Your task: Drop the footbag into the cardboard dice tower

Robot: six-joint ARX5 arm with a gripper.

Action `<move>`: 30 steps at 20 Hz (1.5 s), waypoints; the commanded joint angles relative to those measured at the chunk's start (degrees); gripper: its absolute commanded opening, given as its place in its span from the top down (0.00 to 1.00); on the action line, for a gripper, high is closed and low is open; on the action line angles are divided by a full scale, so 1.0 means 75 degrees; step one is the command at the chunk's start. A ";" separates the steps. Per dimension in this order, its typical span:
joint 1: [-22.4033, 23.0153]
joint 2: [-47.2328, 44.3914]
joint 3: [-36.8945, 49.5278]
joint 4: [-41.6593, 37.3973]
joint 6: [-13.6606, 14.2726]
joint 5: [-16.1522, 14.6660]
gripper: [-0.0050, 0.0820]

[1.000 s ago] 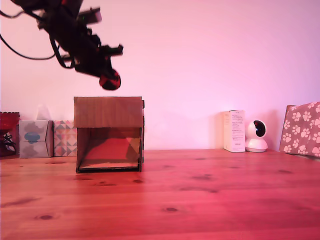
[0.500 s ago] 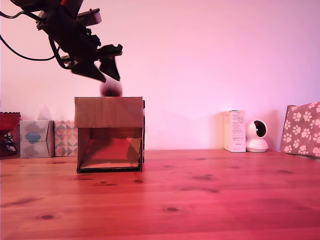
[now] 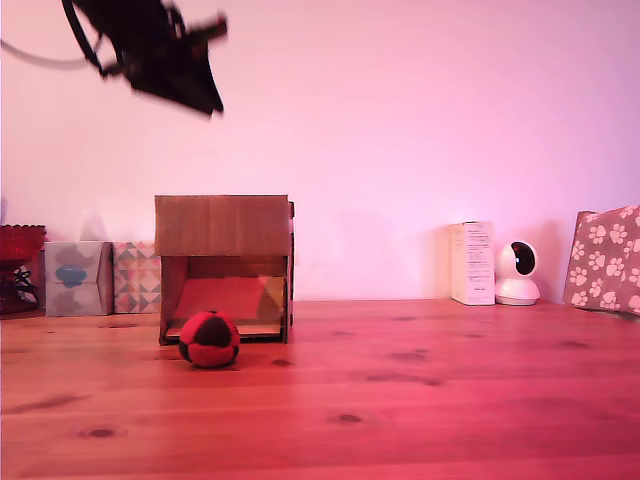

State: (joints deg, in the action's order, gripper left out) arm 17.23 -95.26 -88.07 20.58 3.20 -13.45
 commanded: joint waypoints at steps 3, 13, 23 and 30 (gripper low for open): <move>0.0026 0.0163 0.0854 -0.0539 0.0035 -0.0300 0.97; 0.0125 0.2363 0.5094 -0.3057 -0.0373 -0.0577 0.97; 0.0125 0.4042 0.7554 -0.3818 -0.0635 -0.0568 0.96; 0.0122 0.4118 0.7557 -0.2422 -0.0705 -0.0562 0.96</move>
State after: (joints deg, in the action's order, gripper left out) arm 18.00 -64.23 -32.42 1.87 -1.63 -17.72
